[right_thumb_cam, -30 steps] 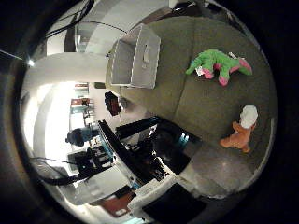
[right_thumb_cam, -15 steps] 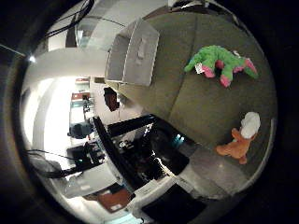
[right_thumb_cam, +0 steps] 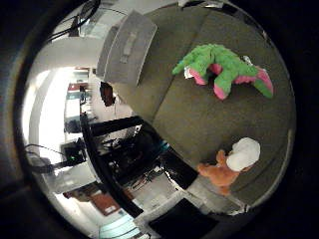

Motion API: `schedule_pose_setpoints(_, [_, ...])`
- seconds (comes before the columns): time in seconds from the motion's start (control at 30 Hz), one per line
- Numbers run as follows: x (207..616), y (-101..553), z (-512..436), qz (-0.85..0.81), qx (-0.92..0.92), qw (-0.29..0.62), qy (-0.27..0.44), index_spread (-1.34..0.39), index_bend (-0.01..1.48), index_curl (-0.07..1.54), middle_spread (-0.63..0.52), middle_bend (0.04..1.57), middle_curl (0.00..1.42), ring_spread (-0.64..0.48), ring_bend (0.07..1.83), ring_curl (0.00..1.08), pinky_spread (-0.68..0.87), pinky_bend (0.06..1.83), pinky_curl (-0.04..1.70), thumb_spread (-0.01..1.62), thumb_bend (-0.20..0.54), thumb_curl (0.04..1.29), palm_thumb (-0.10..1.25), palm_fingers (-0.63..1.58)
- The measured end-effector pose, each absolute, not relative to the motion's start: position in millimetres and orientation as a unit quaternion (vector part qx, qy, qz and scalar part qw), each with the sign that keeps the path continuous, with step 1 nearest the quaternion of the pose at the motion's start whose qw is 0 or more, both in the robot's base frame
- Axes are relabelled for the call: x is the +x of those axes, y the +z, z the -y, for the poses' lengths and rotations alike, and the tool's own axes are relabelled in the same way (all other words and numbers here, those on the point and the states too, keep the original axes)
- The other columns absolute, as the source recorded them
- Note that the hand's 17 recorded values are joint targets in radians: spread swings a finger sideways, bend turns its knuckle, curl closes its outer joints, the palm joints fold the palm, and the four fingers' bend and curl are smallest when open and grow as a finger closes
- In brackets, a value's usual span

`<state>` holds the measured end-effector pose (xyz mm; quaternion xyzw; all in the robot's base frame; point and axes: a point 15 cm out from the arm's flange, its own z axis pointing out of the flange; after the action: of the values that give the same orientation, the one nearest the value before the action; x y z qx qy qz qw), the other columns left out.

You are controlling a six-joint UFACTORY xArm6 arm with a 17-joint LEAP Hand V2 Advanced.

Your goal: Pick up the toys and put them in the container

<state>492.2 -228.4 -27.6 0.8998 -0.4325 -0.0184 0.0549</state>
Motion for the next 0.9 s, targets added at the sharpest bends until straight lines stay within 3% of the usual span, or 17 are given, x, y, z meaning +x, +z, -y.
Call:
schedule_pose_setpoints(0.47, [518, -77, 212, 0.410, 0.910, 0.058, -0.030, -0.40, 0.15, 0.23, 0.06, 0.18, 0.30, 0.14, 0.26, 0.28, 0.26, 0.44, 0.21, 1.00, -0.031, 0.28, 0.43, -0.05])
schedule_pose_setpoints(0.9, [515, -110, 190, 0.403, 0.912, 0.058, -0.050, -0.39, 0.15, 0.23, 0.06, 0.18, 0.29, 0.14, 0.26, 0.28, 0.25, 0.44, 0.19, 1.00, -0.028, 0.28, 0.41, -0.04])
